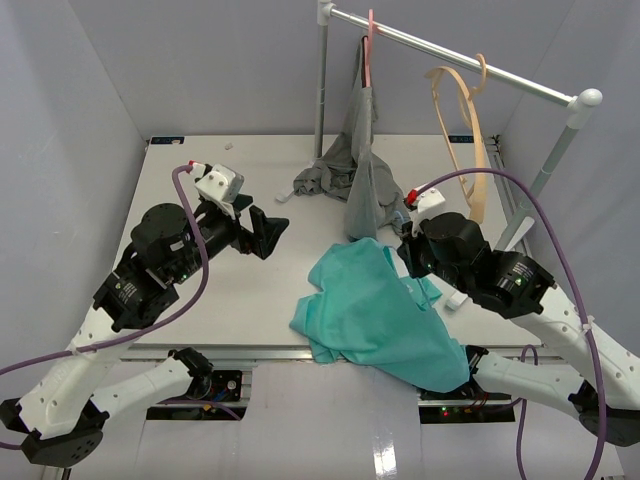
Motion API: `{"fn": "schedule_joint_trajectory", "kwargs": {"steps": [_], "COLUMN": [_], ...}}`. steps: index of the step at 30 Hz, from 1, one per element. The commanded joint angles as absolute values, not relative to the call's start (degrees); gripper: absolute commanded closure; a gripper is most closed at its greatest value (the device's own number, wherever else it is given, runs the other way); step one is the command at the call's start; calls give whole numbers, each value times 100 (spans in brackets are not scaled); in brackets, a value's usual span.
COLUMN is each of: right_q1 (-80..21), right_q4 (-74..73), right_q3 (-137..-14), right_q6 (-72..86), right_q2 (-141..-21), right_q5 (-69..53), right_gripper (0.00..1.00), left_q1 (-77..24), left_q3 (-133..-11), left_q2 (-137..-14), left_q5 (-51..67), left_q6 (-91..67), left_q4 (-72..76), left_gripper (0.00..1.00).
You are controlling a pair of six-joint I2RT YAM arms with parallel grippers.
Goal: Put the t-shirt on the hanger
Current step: Place the hanger at the clothesline.
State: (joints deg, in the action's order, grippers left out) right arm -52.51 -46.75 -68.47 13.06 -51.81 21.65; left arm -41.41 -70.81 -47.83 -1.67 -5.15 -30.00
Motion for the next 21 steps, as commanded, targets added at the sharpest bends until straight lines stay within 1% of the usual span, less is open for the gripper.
{"fn": "schedule_joint_trajectory", "kwargs": {"steps": [1, 3, 6, 13, 17, 19, 21], "right_q1": [-5245, -5240, -5246, -5239, -5238, -5238, -5238], "right_q4": [-4980, -4991, -5199, -6658, -7076, -7207, -6835], "right_q3": [-7212, -7384, -8062, -9164, -9394, -9613, -9677], "right_q6": [1686, 1630, 1572, 2034, 2306, 2344, 1978], "right_q2": [-5128, -5277, -5732, -6399, -6643, -6757, -6872], "right_q5": [3234, 3593, 4021, 4934, 5303, 5409, 5379], "right_gripper": [92, 92, 92, 92, 92, 92, 92], "left_q1": [-4148, -4148, -4148, -4140, -4140, -4140, -4143], "left_q3": [-7084, -7055, -7003, -6900, -6891, -6898, -6878], "left_q2": [-4711, -4682, -4657, -4528, -4550, -4611, -4632], "left_q5": [-512, -554, -737, -790, -684, -643, -633], "left_q6": [-745, -790, -1021, -1021, -1045, -1053, -1067], "left_q4": [-2911, -2873, -2813, -2822, -2828, -2846, -2839], "left_gripper": [2, 2, 2, 2, 2, 2, 2]}}
